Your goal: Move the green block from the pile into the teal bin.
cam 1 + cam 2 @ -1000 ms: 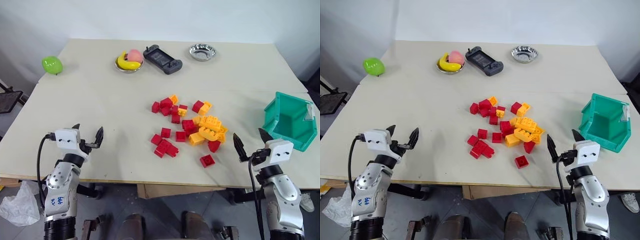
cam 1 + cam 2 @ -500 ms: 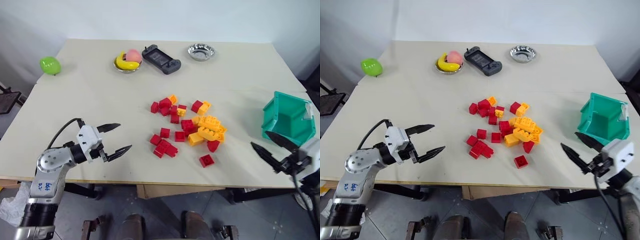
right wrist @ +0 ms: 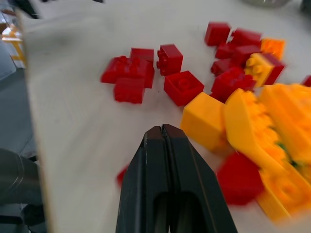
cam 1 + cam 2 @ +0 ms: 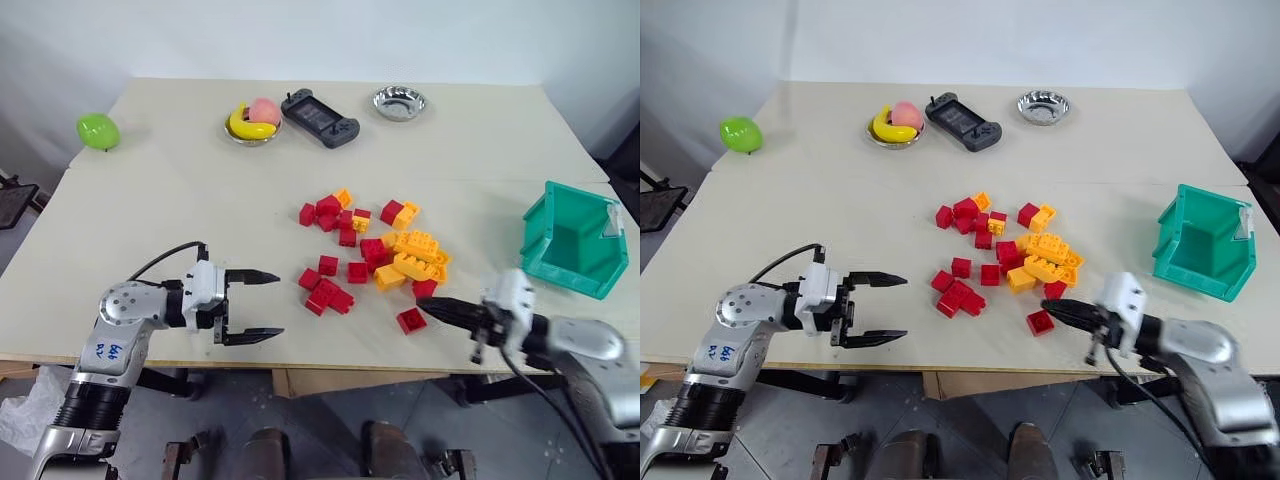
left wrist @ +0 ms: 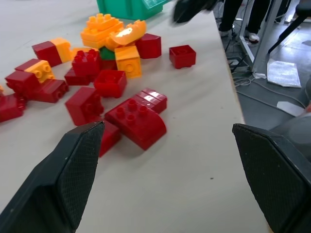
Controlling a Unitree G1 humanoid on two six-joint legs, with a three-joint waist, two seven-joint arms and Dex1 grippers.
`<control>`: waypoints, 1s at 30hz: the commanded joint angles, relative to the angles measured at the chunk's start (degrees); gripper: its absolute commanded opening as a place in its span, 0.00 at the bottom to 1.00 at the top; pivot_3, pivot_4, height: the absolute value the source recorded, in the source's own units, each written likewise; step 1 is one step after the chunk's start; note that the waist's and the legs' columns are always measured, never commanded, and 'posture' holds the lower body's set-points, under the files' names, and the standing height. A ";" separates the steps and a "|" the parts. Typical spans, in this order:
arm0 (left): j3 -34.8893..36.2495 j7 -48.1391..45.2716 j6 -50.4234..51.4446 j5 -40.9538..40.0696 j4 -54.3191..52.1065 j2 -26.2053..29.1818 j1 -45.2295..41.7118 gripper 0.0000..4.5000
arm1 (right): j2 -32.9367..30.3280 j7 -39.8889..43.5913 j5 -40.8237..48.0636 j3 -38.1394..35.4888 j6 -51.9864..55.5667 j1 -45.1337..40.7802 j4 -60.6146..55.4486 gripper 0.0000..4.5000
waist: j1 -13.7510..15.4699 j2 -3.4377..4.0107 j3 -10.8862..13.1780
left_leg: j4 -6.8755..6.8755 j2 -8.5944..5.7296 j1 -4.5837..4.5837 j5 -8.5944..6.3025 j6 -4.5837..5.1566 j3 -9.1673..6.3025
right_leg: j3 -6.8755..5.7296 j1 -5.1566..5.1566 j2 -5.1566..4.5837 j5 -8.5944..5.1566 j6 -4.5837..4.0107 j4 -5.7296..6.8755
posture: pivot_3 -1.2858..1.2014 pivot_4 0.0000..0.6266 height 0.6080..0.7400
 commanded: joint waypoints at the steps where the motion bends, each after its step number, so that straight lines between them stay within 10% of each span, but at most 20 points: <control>1: 0.87 1.65 -0.10 -0.04 -2.19 -0.22 0.16 1.00 | 3.62 -4.28 -1.43 2.66 4.81 -8.05 3.97 0.01 | 0.01 -0.01 0.01 | 0.01 0.00 -0.03 0.00 -0.01 0.00 | 0.00 -0.02 0.00 0.00 0.00 0.00 | 0.52 0.24 1.00; 15: 1.13 5.09 -0.77 0.04 -1.64 -1.42 0.34 1.00 | 7.94 -15.71 -17.73 1.23 -14.58 -38.15 52.66 0.01 | -0.29 0.01 0.03 | -0.10 -0.01 -0.19 0.00 0.00 0.17 | -0.02 -0.30 -0.03 0.01 0.01 0.00 | 0.52 0.24 1.00; 30: 1.13 6.38 -0.32 0.01 -1.23 -2.11 0.37 1.00 | 11.98 -4.32 -16.40 9.27 -3.64 -26.44 22.42 0.01 | -1.45 0.02 0.03 | -0.04 0.10 -0.31 -0.02 -0.03 0.56 | -0.03 -0.83 -0.08 0.00 0.00 0.47 | 0.52 0.24 1.00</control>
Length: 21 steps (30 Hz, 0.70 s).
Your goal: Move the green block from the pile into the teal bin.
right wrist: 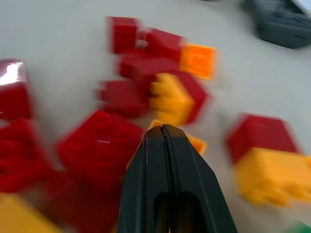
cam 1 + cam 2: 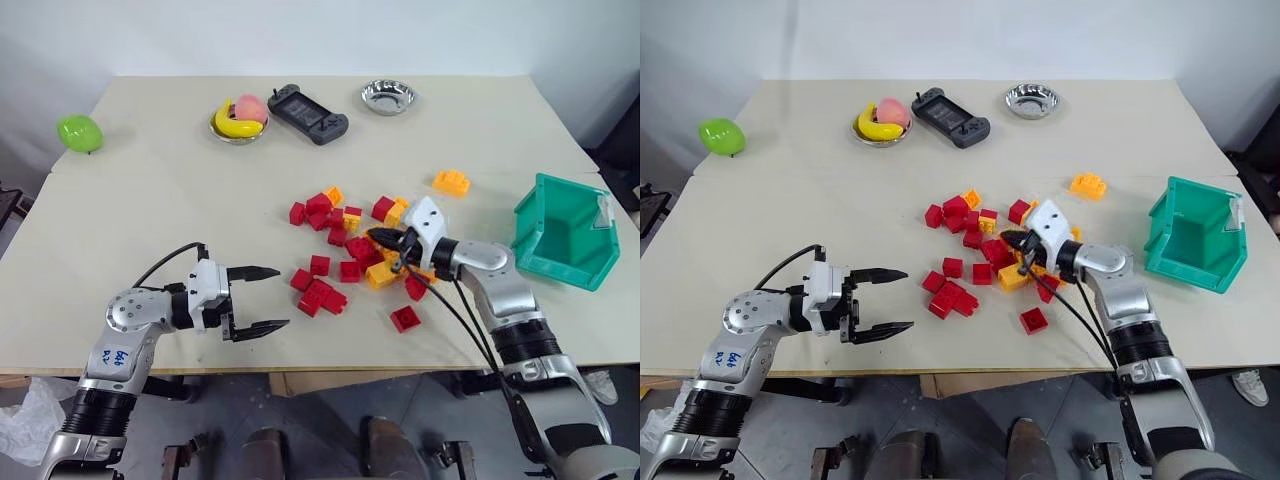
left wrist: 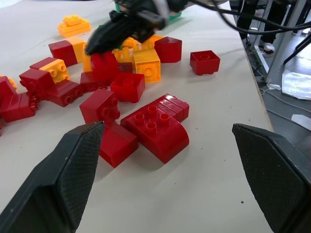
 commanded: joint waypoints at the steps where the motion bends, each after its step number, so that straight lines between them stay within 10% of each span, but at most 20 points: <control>1: 1.09 0.40 -0.20 -0.37 -1.46 0.02 0.21 1.00 | -2.83 1.00 1.99 -2.88 2.59 2.82 -7.50 0.01 | 0.23 0.00 0.00 | 0.01 0.00 -0.01 -0.01 0.00 0.02 | 0.00 0.00 -0.01 0.00 0.00 0.00 | 0.52 0.24 1.00; 9: 2.52 3.67 -1.03 -0.47 -0.09 -2.06 -1.82 1.00 | -12.24 8.97 18.35 -25.15 0.58 20.04 -19.03 0.12 | 1.82 -0.04 0.02 | 0.03 -0.01 -0.05 -0.08 0.02 0.04 | -0.01 0.01 -0.01 0.00 0.00 -0.11 | 0.52 0.24 1.00; 21: 0.89 1.64 -0.90 -0.07 2.47 -3.64 -3.69 1.00 | -17.55 5.73 22.29 -40.96 6.30 40.42 -25.00 0.99 | 1.40 -0.06 0.03 | 0.08 0.04 0.21 -0.10 0.02 0.26 | 0.09 0.10 0.02 0.00 -0.01 -0.17 | 0.52 0.24 1.00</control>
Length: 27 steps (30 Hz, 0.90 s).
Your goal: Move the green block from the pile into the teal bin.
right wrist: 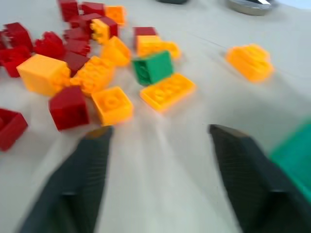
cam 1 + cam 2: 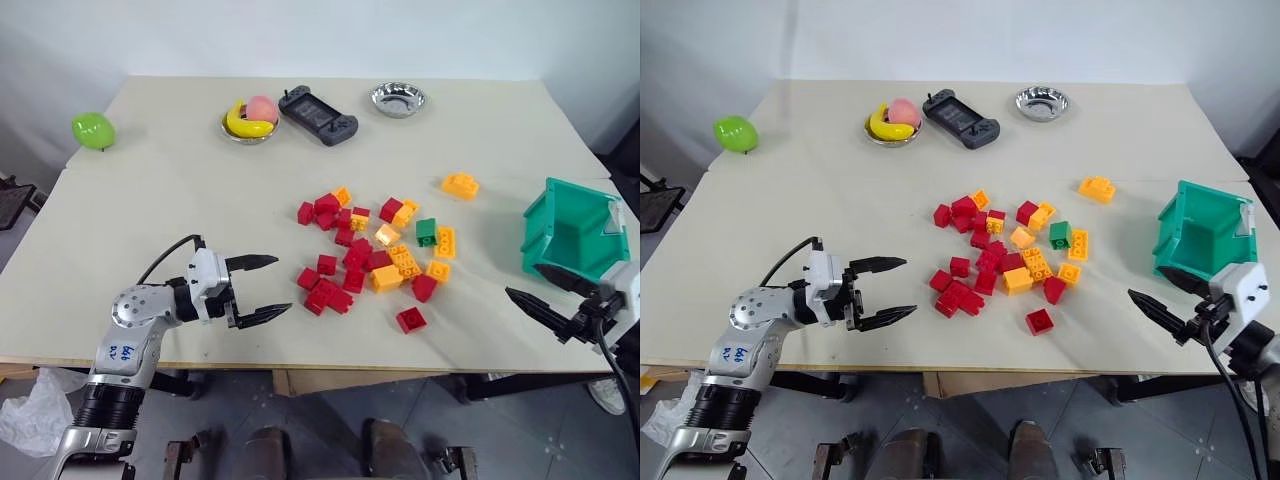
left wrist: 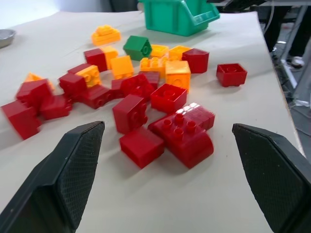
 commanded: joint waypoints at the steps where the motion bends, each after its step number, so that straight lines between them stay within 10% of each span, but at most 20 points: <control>1: -0.13 -0.81 -0.72 -0.03 -0.02 -0.24 -1.16 1.00 | -2.13 -1.66 0.58 1.30 3.38 -0.42 -4.63 0.99 | -0.06 0.00 0.00 | 0.01 0.01 0.02 0.00 -0.01 0.00 | 0.01 0.00 0.01 0.00 0.00 0.01 | 0.52 0.24 1.00; 10: -0.36 -0.45 -1.00 0.74 0.21 -0.79 -1.73 1.00 | -2.32 -10.21 -6.13 22.52 19.26 -27.86 3.18 0.99 | -0.11 0.00 0.00 | 0.11 0.02 -0.02 0.01 -0.01 -0.02 | 0.03 -0.06 0.00 0.00 -0.03 0.22 | 0.52 0.24 1.00; 21: 1.37 2.48 -0.08 0.47 -4.68 -0.37 2.65 1.00 | 6.60 -11.21 -18.72 35.60 13.35 -48.09 31.88 0.99 | -0.31 -0.01 0.01 | 0.06 0.02 -0.27 -0.07 0.03 0.04 | -0.10 -0.23 -0.04 0.01 -0.01 0.10 | 0.52 0.24 1.00; 27: 1.69 3.56 0.38 0.41 -5.93 -0.37 3.57 1.00 | 8.69 -11.54 -19.45 33.89 7.83 -49.21 34.40 0.63 | -0.88 -0.01 0.01 | 0.07 0.03 -0.27 -0.06 0.02 0.04 | -0.12 -0.22 -0.03 0.01 -0.01 0.13 | 0.52 0.24 1.00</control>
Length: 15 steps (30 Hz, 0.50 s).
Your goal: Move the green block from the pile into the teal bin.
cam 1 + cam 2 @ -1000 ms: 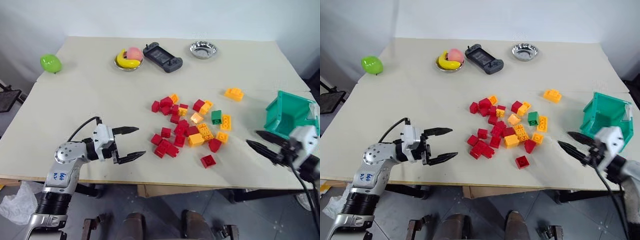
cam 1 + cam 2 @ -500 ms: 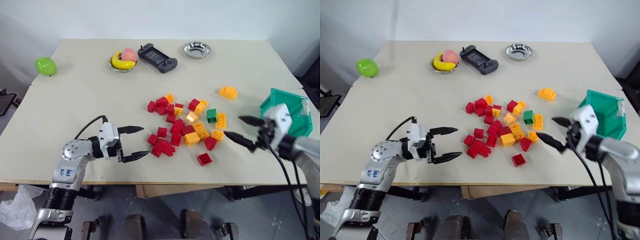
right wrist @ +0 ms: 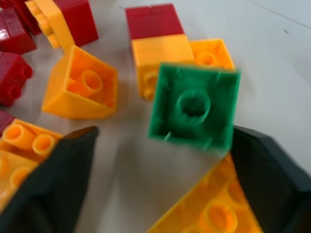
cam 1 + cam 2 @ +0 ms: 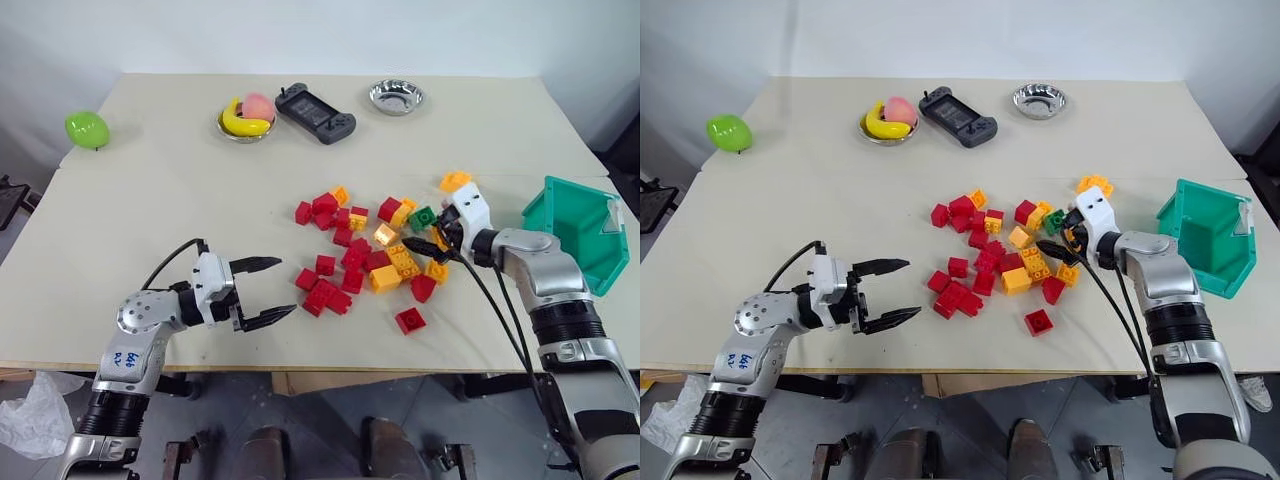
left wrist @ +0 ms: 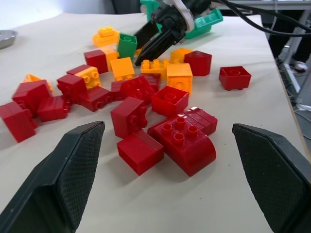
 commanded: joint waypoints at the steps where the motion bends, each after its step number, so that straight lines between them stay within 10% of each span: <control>1: 0.89 0.59 -0.07 -0.51 -2.71 0.47 0.58 1.00 | 0.30 -0.64 -0.32 -2.22 -3.93 -0.71 0.62 0.57 | -0.10 0.00 0.00 | 0.00 0.00 0.00 0.00 0.00 0.00 | 0.00 0.00 0.00 0.00 0.00 0.00 | 0.52 0.24 1.00; 5: 0.44 0.53 -0.18 -0.41 -2.19 0.20 -0.04 1.00 | 0.19 -0.99 -0.78 -2.87 -5.92 -0.25 1.07 0.33 | -0.50 0.00 0.00 | -0.01 0.00 0.00 0.00 0.00 -0.01 | 0.00 0.00 0.00 0.00 0.00 0.01 | 0.52 0.24 1.00; 15: -2.37 -0.25 0.00 -1.40 0.69 -4.70 -5.41 1.00 | -1.48 0.43 9.60 -18.10 -17.67 10.11 -14.89 0.33 | 0.01 0.01 0.01 | 0.01 0.00 -0.01 -0.01 -0.01 0.00 | -0.01 0.02 -0.01 0.01 0.03 -0.01 | 0.52 0.24 1.00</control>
